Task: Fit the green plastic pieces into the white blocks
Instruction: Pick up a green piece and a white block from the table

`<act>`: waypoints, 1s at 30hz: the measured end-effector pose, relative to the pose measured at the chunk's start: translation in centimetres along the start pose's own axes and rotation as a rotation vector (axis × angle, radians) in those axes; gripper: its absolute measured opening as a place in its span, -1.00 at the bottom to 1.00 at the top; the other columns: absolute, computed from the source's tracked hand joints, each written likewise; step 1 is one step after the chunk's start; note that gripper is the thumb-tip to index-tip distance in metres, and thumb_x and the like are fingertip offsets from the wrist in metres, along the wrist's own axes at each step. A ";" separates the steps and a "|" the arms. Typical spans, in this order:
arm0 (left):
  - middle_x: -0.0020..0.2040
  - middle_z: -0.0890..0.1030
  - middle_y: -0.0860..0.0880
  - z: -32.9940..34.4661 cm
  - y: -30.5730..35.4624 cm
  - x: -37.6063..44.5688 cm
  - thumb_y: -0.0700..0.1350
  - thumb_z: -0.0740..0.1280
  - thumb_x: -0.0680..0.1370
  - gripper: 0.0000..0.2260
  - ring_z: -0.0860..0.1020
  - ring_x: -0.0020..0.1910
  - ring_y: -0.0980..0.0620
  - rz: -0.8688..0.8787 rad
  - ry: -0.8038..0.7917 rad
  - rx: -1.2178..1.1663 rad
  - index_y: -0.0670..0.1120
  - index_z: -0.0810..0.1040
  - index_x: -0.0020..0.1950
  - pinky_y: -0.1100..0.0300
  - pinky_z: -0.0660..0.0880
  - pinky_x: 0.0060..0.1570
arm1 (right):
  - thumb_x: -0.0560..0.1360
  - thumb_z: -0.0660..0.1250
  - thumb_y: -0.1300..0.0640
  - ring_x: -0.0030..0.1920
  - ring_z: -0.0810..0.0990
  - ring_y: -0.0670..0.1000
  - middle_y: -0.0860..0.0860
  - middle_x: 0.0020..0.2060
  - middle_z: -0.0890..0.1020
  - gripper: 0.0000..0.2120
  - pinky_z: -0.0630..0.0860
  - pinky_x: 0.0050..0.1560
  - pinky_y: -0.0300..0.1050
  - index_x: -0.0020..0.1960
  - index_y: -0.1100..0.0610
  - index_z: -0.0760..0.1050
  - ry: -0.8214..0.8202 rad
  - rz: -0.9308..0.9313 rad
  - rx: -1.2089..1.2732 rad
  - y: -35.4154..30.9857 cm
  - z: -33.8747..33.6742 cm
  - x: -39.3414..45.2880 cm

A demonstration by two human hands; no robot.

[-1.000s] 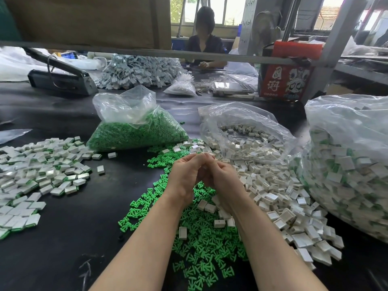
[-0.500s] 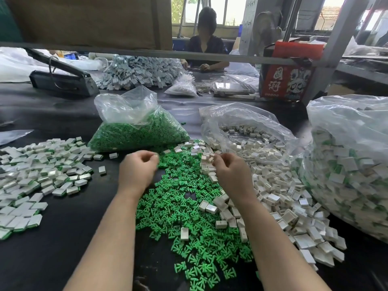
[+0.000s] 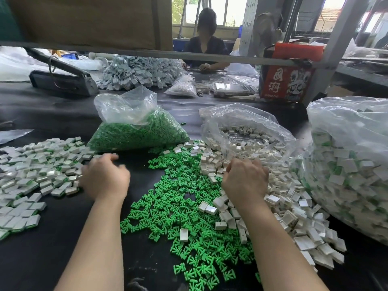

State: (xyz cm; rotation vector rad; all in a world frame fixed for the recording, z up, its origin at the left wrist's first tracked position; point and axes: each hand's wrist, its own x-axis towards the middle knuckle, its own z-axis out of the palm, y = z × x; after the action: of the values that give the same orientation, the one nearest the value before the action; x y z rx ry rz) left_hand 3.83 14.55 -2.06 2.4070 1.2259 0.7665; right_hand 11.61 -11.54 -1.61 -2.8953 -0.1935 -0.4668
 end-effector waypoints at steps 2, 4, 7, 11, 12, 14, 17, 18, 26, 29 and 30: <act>-0.06 0.66 -0.07 -0.1 1.9 -0.7 -0.10 0.42 0.50 -0.84 0.54 -0.16 -0.05 0.132 -0.122 -0.257 -0.03 0.65 0.06 0.19 0.40 -0.29 | 0.48 0.23 0.13 0.07 0.41 0.06 -0.02 -0.04 0.56 -0.84 0.37 0.09 -0.01 0.03 0.08 0.51 -0.021 0.021 -0.032 0.0 0.1 0.0; -0.06 0.66 -0.03 0.1 3.9 -1.8 -0.05 0.45 0.47 -0.85 0.57 -0.19 0.03 0.206 -0.362 -0.384 0.01 0.64 0.03 0.16 0.51 -0.21 | 0.49 0.22 0.10 0.15 0.38 0.09 0.02 0.07 0.54 -0.81 0.36 0.14 0.02 0.09 0.07 0.50 -0.076 0.013 -0.059 0.1 0.2 0.0; 0.22 0.51 -0.11 1.2 6.2 -3.7 0.12 0.45 0.46 -0.62 0.51 0.19 -0.09 0.294 -0.623 -0.259 0.08 0.54 0.24 -0.08 0.47 0.25 | 0.55 0.23 0.00 0.25 0.36 0.10 0.03 0.18 0.50 -0.76 0.30 0.22 0.04 0.19 -0.01 0.49 -0.160 -0.002 -0.032 0.3 0.5 0.1; 0.43 0.29 -0.11 2.6 7.8 -5.8 0.25 0.43 0.41 -0.36 0.21 0.44 -0.14 0.447 -0.734 0.021 0.16 0.33 0.44 -0.12 0.21 0.41 | 0.58 0.23 0.04 0.14 0.40 0.04 -0.03 0.07 0.58 -0.78 0.31 0.12 0.00 0.21 -0.09 0.50 -0.120 -0.012 0.032 0.2 0.8 0.2; 0.43 0.29 -0.11 2.7 8.0 -5.9 0.23 0.45 0.41 -0.35 0.21 0.44 -0.14 0.471 -0.730 0.032 0.16 0.33 0.44 -0.09 0.21 0.41 | 0.59 0.23 0.05 0.11 0.41 0.03 -0.04 0.03 0.60 -0.79 0.32 0.11 0.00 0.19 -0.09 0.51 -0.105 -0.014 0.042 0.1 0.9 0.2; 0.42 0.30 -0.11 2.8 8.0 -6.0 0.16 0.49 0.40 -0.41 0.22 0.44 -0.13 0.467 -0.738 -0.043 0.16 0.40 0.39 -0.05 0.22 0.43 | 0.58 0.24 0.06 0.06 0.43 0.01 -0.06 -0.02 0.62 -0.81 0.33 0.08 -0.01 0.16 -0.07 0.53 -0.070 -0.018 0.055 0.1 1.1 0.2; 0.35 0.37 -0.08 2.7 7.7 -6.0 0.09 0.53 0.39 -0.57 0.33 0.39 -0.11 0.446 -0.728 -0.156 0.15 0.54 0.23 -0.05 0.31 0.40 | 0.58 0.24 0.07 0.01 0.44 0.00 -0.06 -0.06 0.63 -0.84 0.33 0.02 -0.03 0.14 -0.05 0.52 -0.031 -0.031 0.079 0.2 1.2 0.2; 0.29 0.41 -0.05 2.7 7.6 -6.0 0.07 0.53 0.41 -0.65 0.40 0.33 -0.10 0.444 -0.704 -0.183 0.14 0.57 0.16 -0.03 0.37 0.35 | 0.58 0.25 0.06 0.01 0.44 0.01 -0.05 -0.06 0.64 -0.84 0.32 0.02 -0.03 0.14 -0.05 0.50 -0.021 -0.037 0.089 0.2 1.2 0.2; 0.08 0.49 0.04 2.8 7.7 -6.5 0.01 0.49 0.46 -0.88 0.52 0.11 -0.01 0.451 -0.615 -0.284 0.17 0.58 -0.10 0.02 0.46 0.20 | 0.55 0.26 0.11 -0.07 0.51 0.03 -0.08 -0.22 0.64 -0.84 0.42 0.06 0.00 0.11 -0.05 0.43 0.061 -0.087 0.285 -0.2 1.1 0.0; 0.01 0.58 0.05 3.0 8.1 -6.6 -0.02 0.44 0.51 -0.93 0.54 -0.09 0.13 0.475 -0.572 -0.429 0.10 0.61 -0.03 0.19 0.49 -0.03 | 0.55 0.29 0.10 -0.08 0.55 0.03 -0.07 -0.22 0.64 -0.90 0.42 0.04 -0.04 0.06 -0.03 0.43 0.085 -0.123 0.437 -0.5 0.8 0.1; -0.03 0.62 0.07 2.9 8.3 -6.6 -0.03 0.42 0.53 -0.91 0.55 -0.15 0.19 0.469 -0.593 -0.512 0.04 0.62 0.03 0.28 0.48 -0.14 | 0.54 0.32 0.09 -0.09 0.55 0.01 -0.08 -0.20 0.63 -0.89 0.40 0.01 -0.07 0.05 -0.01 0.43 0.099 -0.150 0.476 -0.6 0.7 0.1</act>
State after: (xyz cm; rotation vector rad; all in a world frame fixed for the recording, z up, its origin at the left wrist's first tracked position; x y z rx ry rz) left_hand 7.66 4.20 -2.19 2.2359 0.2031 0.3595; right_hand 11.81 -10.75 -2.16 -2.3971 -0.4423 -0.5070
